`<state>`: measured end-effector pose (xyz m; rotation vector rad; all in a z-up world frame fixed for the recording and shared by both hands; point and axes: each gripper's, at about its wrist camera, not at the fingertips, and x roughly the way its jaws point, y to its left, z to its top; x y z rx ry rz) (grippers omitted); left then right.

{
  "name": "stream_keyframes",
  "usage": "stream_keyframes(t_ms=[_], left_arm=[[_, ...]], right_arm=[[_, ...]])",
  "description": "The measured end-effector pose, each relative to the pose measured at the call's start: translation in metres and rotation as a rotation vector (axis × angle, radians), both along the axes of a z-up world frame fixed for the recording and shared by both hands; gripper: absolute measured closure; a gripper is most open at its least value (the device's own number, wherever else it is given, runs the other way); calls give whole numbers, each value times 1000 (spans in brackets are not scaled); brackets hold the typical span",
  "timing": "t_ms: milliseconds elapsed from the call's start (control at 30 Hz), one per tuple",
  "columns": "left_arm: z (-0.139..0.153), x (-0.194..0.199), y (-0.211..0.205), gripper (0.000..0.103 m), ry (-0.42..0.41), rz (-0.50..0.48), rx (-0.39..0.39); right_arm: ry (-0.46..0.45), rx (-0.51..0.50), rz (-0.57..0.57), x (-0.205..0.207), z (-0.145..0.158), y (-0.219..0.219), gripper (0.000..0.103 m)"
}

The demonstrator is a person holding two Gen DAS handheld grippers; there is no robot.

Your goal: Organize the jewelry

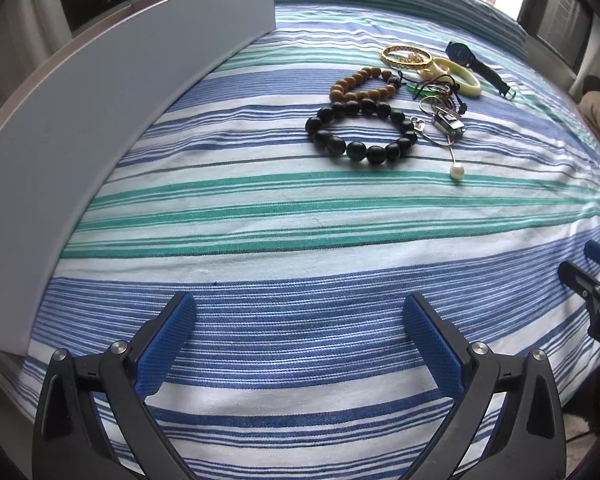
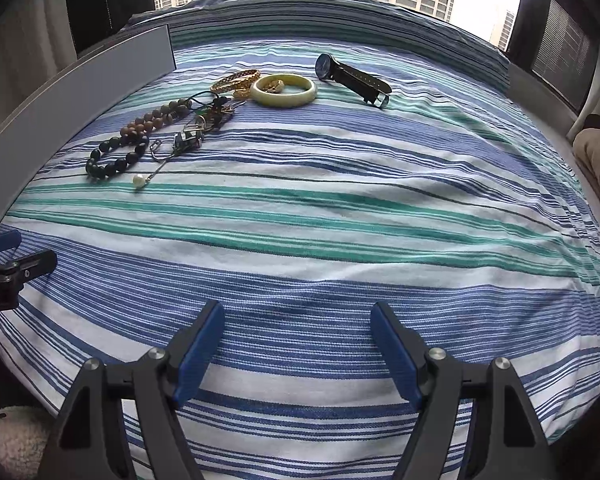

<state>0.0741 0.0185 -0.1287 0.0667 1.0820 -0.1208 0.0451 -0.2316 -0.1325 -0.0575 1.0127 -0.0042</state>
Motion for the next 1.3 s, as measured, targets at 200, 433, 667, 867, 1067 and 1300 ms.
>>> stream_keyframes(t_ms=[200, 433, 667, 867, 1067, 1300], left_arm=[[0, -1, 0, 0, -19, -25, -9], [0, 1, -1, 0, 1, -15, -3], [0, 3, -1, 0, 18, -20, 0], [-1, 3, -1, 0, 25, -25, 2], [0, 5, -2, 0, 45, -50, 5], [0, 7, -3, 0, 82, -65, 12]], right_arm=[[6, 32, -8, 1, -3, -4, 26], [3, 31, -12, 1, -4, -2, 25], [-3, 33, -12, 0, -4, -1, 25], [8, 31, -12, 1, -4, 0, 24], [155, 59, 27, 15, 0, -3, 24], [162, 207, 76, 88, 50, -27, 24]])
